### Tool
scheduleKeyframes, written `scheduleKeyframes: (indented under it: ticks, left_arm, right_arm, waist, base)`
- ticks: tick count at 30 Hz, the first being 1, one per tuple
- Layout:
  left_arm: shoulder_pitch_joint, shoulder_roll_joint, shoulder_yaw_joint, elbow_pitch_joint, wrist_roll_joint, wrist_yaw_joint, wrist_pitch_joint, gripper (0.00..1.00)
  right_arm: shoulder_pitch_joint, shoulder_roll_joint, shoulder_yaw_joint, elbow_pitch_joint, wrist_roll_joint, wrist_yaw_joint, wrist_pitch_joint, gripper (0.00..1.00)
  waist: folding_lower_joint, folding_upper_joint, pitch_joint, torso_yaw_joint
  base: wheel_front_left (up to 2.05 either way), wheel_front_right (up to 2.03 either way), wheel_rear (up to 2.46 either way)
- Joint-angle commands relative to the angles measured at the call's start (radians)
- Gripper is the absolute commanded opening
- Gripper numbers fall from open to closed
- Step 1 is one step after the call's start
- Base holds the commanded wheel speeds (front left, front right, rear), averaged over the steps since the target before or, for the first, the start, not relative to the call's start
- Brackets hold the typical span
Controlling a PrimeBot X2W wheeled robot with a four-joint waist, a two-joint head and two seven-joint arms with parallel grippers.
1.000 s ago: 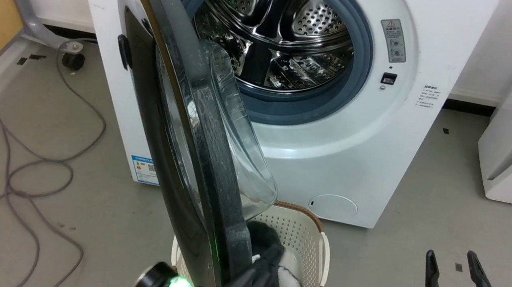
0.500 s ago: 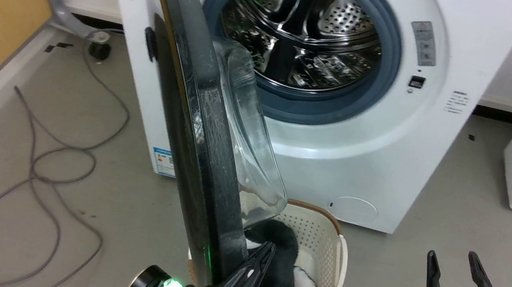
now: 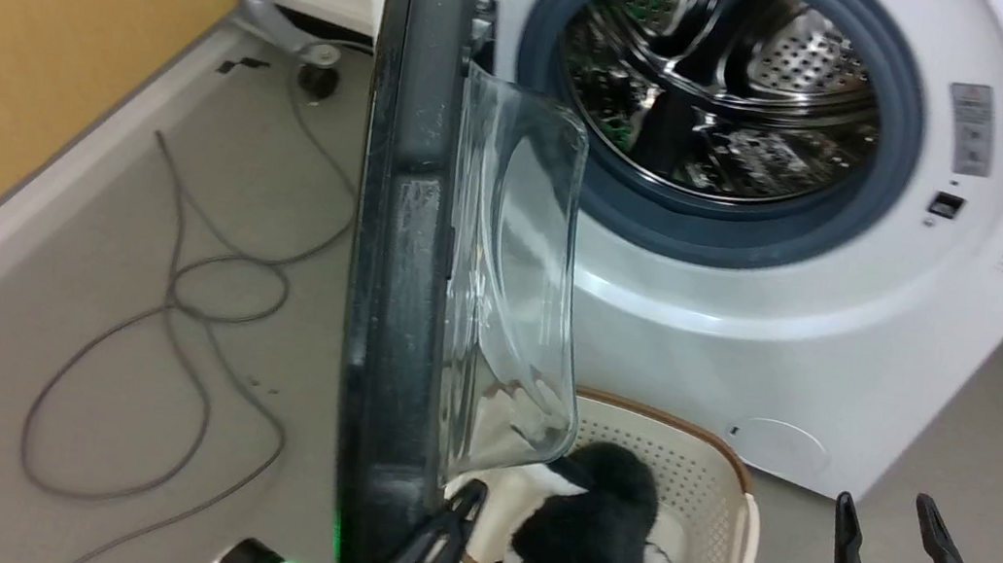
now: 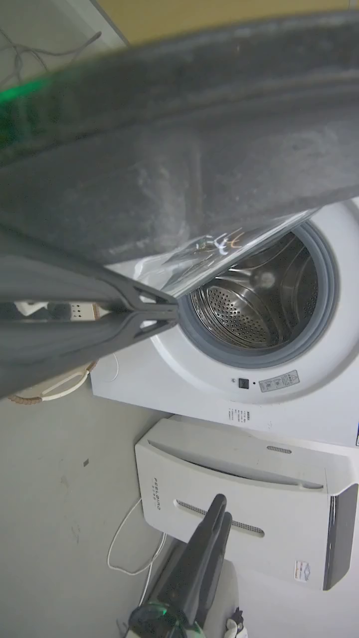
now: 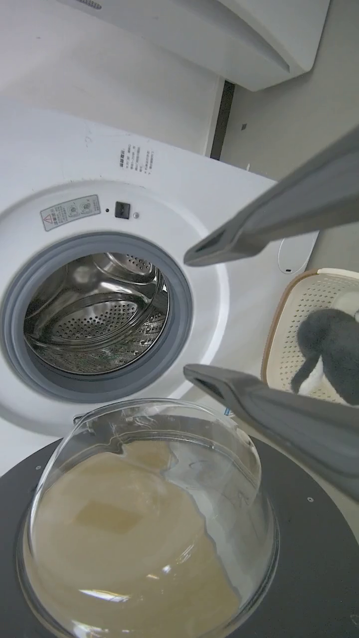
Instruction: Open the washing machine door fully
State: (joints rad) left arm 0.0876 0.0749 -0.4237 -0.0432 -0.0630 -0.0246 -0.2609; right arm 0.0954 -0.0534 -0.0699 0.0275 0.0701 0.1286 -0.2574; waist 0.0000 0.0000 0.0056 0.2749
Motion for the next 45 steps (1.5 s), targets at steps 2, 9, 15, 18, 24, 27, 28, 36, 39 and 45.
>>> scheduleKeyframes:
  ticks: [2,9,15,18,24,27,28,36,39,45]
  left_arm:
    - [0.012,0.009,0.022,0.0,0.004,0.011,-0.001,0.0]
    - [0.004,0.019,0.081,0.011,0.0,0.031,-0.001,0.0]
    - [0.002,0.032,0.157,0.015,-0.011,0.057,-0.001,0.0]
    - [-0.004,0.038,0.198,0.019,-0.018,0.066,-0.001,0.0]
    - [-0.026,0.038,0.297,0.023,-0.047,0.083,-0.001,0.0]
    - [-0.047,0.04,0.342,0.022,-0.051,0.083,-0.001,0.0]
    - [-0.054,0.04,0.355,0.024,-0.052,0.084,-0.001,0.0]
    - [-0.125,0.036,0.484,0.077,-0.06,0.108,-0.001,0.0]
    - [-0.156,0.032,0.538,0.105,-0.066,0.118,-0.001,0.0]
    - [-0.238,0.04,0.612,0.17,-0.067,0.094,-0.001,0.0]
  right_arm:
    - [0.001,0.003,-0.001,-0.001,0.0,0.002,-0.004,1.0]
    - [-0.001,0.003,0.003,0.001,-0.001,0.002,-0.004,1.0]
    - [-0.009,0.003,0.001,0.0,-0.007,0.002,-0.004,1.0]
    - [-0.012,0.003,0.002,0.0,-0.012,0.002,-0.004,1.0]
    - [-0.03,0.003,0.004,-0.005,-0.026,0.002,-0.004,1.0]
    - [-0.04,0.003,0.006,-0.007,-0.037,0.002,-0.004,1.0]
    - [-0.044,0.003,0.006,-0.008,-0.041,0.002,-0.004,1.0]
    - [-0.079,0.003,0.009,-0.004,-0.07,0.002,-0.004,1.0]
    - [-0.09,0.003,0.008,-0.005,-0.079,0.002,-0.004,1.0]
    - [-0.113,0.003,-0.009,-0.016,-0.098,0.002,-0.004,1.0]
  waist:
    - [0.0,0.0,0.005,0.037]
    - [0.0,0.0,0.013,0.094]
    - [0.0,0.0,0.027,0.125]
    - [0.0,0.0,0.038,0.14]
    - [0.0,0.0,0.07,0.153]
    - [0.0,0.0,0.09,0.153]
    - [0.0,0.0,0.098,0.153]
    - [0.0,0.0,0.16,0.133]
    - [0.0,0.0,0.18,0.127]
    - [0.0,0.0,0.221,0.123]
  base:
    - [0.0,0.0,0.0]
    - [0.0,0.0,0.0]
    - [0.0,0.0,0.0]
    - [0.0,0.0,0.0]
    - [0.0,0.0,0.0]
    - [0.0,0.0,0.0]
    - [0.0,0.0,0.0]
    - [0.0,0.0,0.0]
    - [0.0,0.0,0.0]
    - [0.0,0.0,0.0]
